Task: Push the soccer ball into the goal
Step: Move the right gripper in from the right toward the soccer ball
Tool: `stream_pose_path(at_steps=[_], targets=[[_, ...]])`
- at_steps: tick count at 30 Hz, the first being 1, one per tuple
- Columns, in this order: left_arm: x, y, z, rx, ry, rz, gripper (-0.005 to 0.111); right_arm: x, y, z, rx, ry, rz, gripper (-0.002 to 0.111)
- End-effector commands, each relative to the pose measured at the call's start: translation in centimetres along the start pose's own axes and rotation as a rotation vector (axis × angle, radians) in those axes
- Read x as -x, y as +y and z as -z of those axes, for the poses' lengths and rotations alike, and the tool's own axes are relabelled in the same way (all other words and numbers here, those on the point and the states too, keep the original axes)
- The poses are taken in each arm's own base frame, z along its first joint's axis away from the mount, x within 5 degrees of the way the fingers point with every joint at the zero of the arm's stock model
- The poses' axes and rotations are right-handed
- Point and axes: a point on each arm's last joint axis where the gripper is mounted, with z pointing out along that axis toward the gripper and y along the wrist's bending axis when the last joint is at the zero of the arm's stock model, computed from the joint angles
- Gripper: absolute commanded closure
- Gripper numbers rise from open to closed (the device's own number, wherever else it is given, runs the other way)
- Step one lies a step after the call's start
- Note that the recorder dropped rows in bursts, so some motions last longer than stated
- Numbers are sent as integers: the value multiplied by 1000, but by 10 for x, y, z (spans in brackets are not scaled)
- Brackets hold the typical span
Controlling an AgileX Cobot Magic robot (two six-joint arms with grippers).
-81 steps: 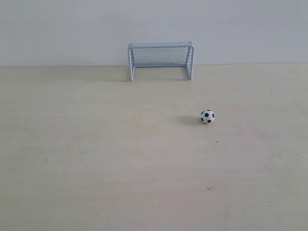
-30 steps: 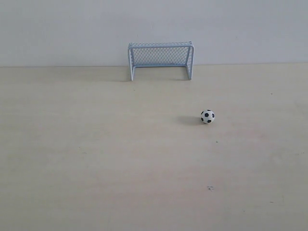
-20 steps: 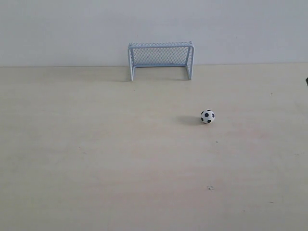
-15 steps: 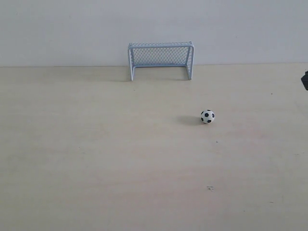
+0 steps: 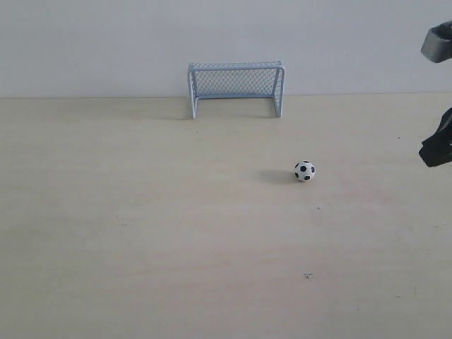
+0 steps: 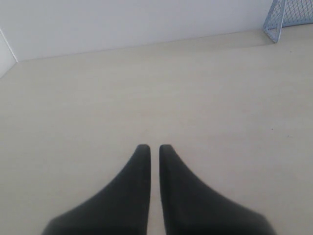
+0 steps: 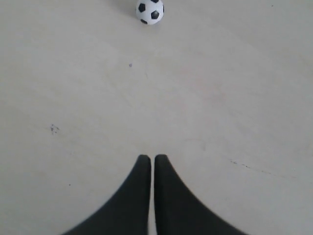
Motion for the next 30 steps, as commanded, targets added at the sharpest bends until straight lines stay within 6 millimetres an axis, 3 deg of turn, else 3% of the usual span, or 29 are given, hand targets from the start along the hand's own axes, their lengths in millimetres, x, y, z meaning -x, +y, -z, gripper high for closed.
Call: stream_pose_path(at_steps=[1,17,30], targets=[[2,0,0,-8,-3,7,100,0,-5,-18,40,55,10,108],[2,0,0,-8,-3,7,100,21,19,-76,120,282,260,108],[2,0,0,-8,-3,7,100,49,4,-102,130,346,308,108]])
